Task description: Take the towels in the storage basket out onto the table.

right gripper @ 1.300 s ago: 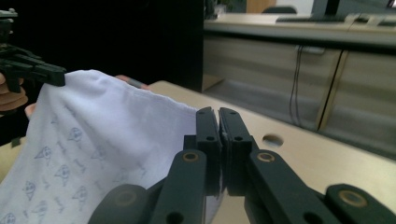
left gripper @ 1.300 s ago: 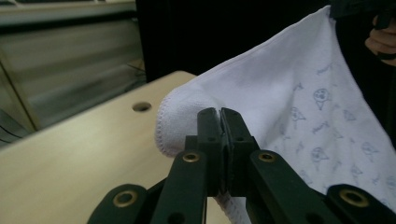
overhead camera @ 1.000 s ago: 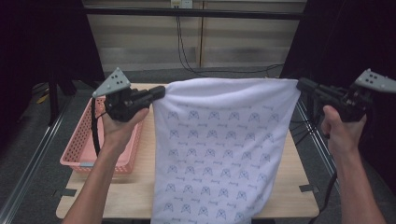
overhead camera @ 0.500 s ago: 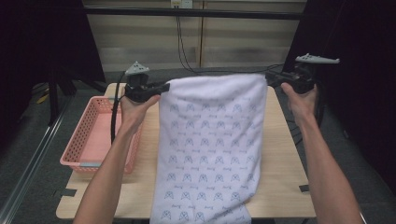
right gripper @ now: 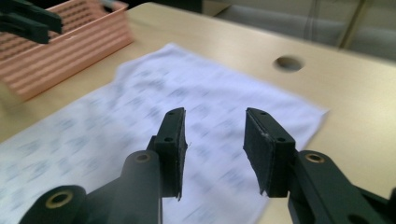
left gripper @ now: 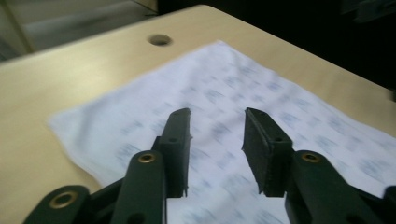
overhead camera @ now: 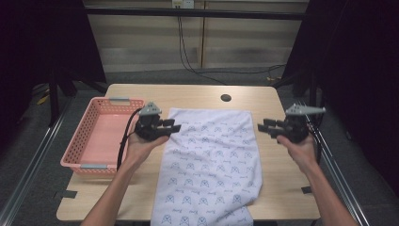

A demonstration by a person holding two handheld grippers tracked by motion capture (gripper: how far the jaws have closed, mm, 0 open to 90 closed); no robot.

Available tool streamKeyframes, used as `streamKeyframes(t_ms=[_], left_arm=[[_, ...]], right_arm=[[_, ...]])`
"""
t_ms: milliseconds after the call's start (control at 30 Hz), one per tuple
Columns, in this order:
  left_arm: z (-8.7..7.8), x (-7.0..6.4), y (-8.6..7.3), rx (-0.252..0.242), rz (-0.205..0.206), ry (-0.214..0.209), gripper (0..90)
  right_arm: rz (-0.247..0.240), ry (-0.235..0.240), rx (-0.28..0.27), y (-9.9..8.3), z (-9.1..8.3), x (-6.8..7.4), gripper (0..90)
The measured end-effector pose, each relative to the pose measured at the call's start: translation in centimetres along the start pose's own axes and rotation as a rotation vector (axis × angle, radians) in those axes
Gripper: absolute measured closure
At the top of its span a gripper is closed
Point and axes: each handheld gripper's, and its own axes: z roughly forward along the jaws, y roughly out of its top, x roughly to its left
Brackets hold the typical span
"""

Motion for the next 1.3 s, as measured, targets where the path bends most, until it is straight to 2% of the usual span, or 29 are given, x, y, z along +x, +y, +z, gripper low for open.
streamKeyframes(t_ms=[33, 67, 100, 167, 233, 300, 367, 400, 433, 500, 567, 600, 667, 733, 767, 800, 867, 933, 967, 1033, 1067, 1100, 1167, 1200, 1233, 1300], left_arm=[[-0.2, -0.5, -0.7, 0.014, 0.001, -0.005, 63.2], [-0.4, -1.0, -1.8, 0.027, -0.001, -0.038, 63.8], [-0.5, -1.6, -2.9, 0.051, -0.009, -0.051, 64.7], [-0.7, -2.6, -5.1, 0.101, -0.004, -0.072, 64.9], [-0.7, -3.3, -7.2, 0.147, -0.017, -0.084, 65.1], [-0.7, -3.8, -8.9, 0.179, -0.032, -0.107, 64.8], [-0.6, -4.0, -10.0, 0.213, -0.049, -0.105, 63.3], [-0.6, -4.2, -10.5, 0.226, -0.046, -0.114, 62.3], [-0.5, -4.3, -10.6, 0.237, -0.041, -0.113, 61.3], [0.0, -4.6, -10.9, 0.266, -0.007, -0.104, 59.7], [0.5, -4.5, -10.8, 0.264, 0.002, -0.105, 61.0], [0.7, -4.4, -10.7, 0.258, -0.02, -0.105, 63.0], [0.7, -4.5, -10.8, 0.258, -0.006, -0.082, 68.6], [0.6, -4.8, -10.9, 0.267, 0.001, -0.098, 78.1], [0.5, -4.9, -11.0, 0.272, -0.001, -0.109, 82.8], [0.4, -5.0, -11.1, 0.278, -0.003, -0.12, 85.1], [0.3, -5.4, -11.2, 0.288, -0.005, -0.147, 87.1], [0.4, -6.1, -11.3, 0.294, -0.011, -0.183, 87.6], [0.4, -6.6, -11.3, 0.307, 0.001, -0.199, 87.7], [0.5, -7.9, -11.3, 0.32, 0.033, -0.225, 87.8], [0.5, -7.9, -11.3, 0.32, 0.033, -0.225, 87.8], [0.4, -8.9, -11.5, 0.336, 0.036, -0.253, 87.8], [0.0, -9.7, -11.7, 0.355, 0.045, -0.263, 87.8], [-0.2, -9.9, -11.8, 0.355, 0.037, -0.285, 87.8], [-0.6, -10.0, -11.9, 0.358, 0.041, -0.293, 87.7], [-1.1, -9.6, -11.7, 0.306, 0.024, -0.302, 83.9]], right_arm=[[-0.003, 0.03, 0.021, -1.5, -0.5, 1.0, 57.8], [-0.008, 0.041, 0.033, -2.5, -0.7, 1.7, 57.5], [-0.002, 0.061, 0.057, -3.7, -0.9, 2.5, 56.2], [-0.01, 0.097, 0.095, -6.0, -1.4, 4.0, 54.2], [0.01, 0.136, 0.136, -8.0, -1.6, 5.2, 51.0], [0.003, 0.166, 0.194, -9.5, -1.3, 6.2, 46.9], [0.002, 0.202, 0.235, -10.7, -0.8, 7.0, 43.5], [-0.006, 0.213, 0.261, -11.3, -0.6, 7.4, 40.9], [-0.029, 0.215, 0.294, -11.8, -0.2, 7.8, 39.8], [-0.07, 0.175, 0.326, -12.2, 0.5, 8.1, 37.4], [-0.046, 0.17, 0.325, -12.0, 1.3, 7.5, 36.7], [-0.054, 0.158, 0.322, -11.8, 1.8, 7.3, 37.1], [-0.072, 0.141, 0.323, -11.7, 2.3, 7.3, 48.1], [-0.114, 0.109, 0.337, -11.6, 2.1, 7.4, 63.6], [-0.111, 0.107, 0.347, -11.7, 1.8, 7.3, 72.5], [-0.097, 0.125, 0.351, -11.9, 1.5, 7.1, 77.3], [-0.074, 0.146, 0.367, -12.3, 0.6, 6.8, 79.8], [-0.068, 0.148, 0.387, -12.6, -0.4, 6.8, 80.6], [-0.078, 0.153, 0.406, -12.8, -1.1, 6.9, 80.7], [-0.067, 0.171, 0.414, -13.2, -2.3, 7.1, 80.7], [-0.071, 0.176, 0.42, -13.4, -2.9, 7.3, 80.7], [-0.07, 0.18, 0.416, -13.6, -3.4, 7.5, 80.6], [-0.078, 0.197, 0.416, -13.5, -4.1, 7.8, 79.8], [-0.079, 0.206, 0.419, -13.4, -4.5, 8.0, 77.8], [-0.091, 0.207, 0.395, -13.3, -4.7, 8.0, 72.5], [-0.072, 0.198, 0.35, -12.9, -5.0, 7.9, 59.6]])
